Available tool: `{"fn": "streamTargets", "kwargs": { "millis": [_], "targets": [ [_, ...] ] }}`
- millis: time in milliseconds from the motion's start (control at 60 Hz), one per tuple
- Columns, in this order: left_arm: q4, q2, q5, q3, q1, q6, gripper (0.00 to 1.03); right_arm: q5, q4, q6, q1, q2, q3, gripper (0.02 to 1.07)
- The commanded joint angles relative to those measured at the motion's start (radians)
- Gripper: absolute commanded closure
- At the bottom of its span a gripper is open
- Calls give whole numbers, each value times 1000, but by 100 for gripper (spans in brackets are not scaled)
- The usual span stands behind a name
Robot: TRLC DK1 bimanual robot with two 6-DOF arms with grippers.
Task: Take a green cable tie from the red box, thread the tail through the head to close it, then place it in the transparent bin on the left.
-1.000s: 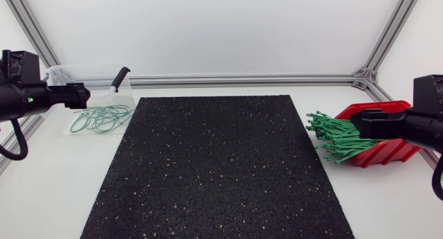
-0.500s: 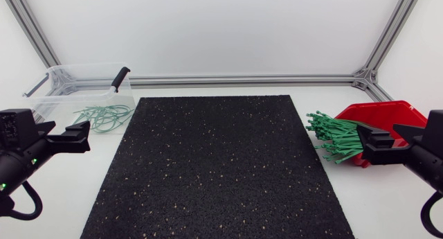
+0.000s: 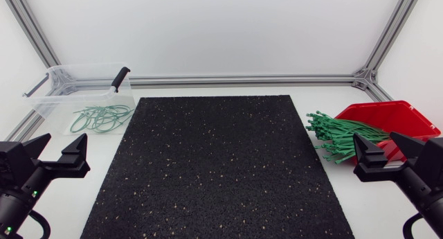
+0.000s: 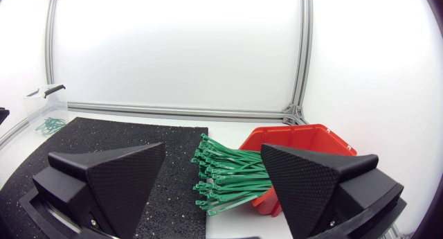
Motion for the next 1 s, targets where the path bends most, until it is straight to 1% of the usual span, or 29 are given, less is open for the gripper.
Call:
{"fn": "streamTargets", "kwargs": {
  "millis": [0,333,767,983],
  "targets": [
    [-15,-45,-12,-30,-13,-20,4,15,31,24,15,-44,-53,6],
    [-112,-213,-25,-76,-46,-32,4,46,121,45,60,-208,-192,6],
    [-237,-429,-43,-134,-89,-48,4,46,121,45,60,-208,-192,6],
    [-238,-431,-43,-135,-90,-48,4,46,121,45,60,-208,-192,6]
  ]
}}
